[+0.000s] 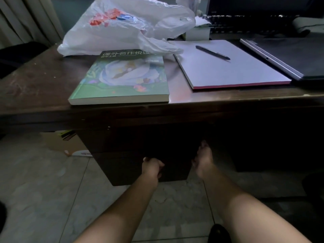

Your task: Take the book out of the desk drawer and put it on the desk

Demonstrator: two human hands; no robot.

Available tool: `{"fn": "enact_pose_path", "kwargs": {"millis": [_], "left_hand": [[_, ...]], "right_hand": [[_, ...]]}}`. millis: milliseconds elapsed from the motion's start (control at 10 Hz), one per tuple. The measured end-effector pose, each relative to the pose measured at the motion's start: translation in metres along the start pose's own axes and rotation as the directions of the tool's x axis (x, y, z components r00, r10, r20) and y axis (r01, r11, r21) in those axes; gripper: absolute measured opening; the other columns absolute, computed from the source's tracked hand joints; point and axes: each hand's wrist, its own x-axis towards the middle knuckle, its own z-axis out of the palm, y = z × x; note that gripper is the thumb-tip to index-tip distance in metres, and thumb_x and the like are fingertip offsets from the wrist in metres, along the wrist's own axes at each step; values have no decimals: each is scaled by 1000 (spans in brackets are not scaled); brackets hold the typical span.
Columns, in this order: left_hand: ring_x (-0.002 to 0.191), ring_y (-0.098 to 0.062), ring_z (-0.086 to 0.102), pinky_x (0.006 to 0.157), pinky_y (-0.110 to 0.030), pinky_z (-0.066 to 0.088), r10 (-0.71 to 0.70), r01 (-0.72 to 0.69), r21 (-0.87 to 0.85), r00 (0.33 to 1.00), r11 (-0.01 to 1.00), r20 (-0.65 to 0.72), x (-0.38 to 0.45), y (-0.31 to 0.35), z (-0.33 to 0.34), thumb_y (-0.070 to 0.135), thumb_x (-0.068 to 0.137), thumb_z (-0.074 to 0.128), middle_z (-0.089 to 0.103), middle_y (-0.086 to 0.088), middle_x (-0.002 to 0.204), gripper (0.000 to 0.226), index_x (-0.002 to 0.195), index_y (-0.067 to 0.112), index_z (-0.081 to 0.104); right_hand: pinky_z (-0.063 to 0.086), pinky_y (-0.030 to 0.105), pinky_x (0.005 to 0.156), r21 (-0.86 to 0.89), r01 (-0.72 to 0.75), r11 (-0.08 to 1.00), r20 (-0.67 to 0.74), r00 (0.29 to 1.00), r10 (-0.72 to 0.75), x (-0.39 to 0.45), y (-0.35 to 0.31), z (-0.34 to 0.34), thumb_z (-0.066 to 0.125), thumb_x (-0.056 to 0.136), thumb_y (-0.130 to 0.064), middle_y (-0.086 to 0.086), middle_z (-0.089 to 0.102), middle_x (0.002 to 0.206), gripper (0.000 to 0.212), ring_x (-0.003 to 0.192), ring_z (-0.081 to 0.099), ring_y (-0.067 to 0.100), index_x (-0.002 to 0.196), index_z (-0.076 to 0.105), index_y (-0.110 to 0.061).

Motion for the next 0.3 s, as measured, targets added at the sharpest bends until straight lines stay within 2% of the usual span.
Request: {"fn": "enact_pose_path", "kwargs": {"millis": [100, 200, 300], "left_hand": [[118, -30, 55, 102, -41, 47, 52, -52, 283, 999, 958, 9, -6, -1, -19, 0, 86, 57, 59, -15, 125, 46, 130, 9, 51], [128, -27, 51, 105, -34, 45, 120, -147, 641, 989, 754, 86, -13, -1, -41, 8, 86, 62, 43, -9, 150, 69, 149, 20, 36], [116, -23, 60, 97, -30, 50, 244, -257, 786, 960, 562, 140, -26, 1, -57, 12, 79, 61, 60, -6, 134, 57, 136, 19, 56]], "right_hand": [[35, 41, 115, 60, -22, 998, 20, 1000, 20, -3, -3, -2, 34, 101, -45, 8, 47, 149, 55, 137, 44, 29, 149, 39, -18], [45, 40, 104, -198, -11, 980, 8, 1000, 13, -5, 4, -4, 40, 103, -30, 16, 55, 136, 42, 122, 54, 32, 136, 52, -8], [43, 29, 77, -474, 71, 877, 58, 997, -49, -19, 12, -8, 49, 95, -17, 12, 60, 95, 19, 90, 53, 23, 78, 57, -12]]}}
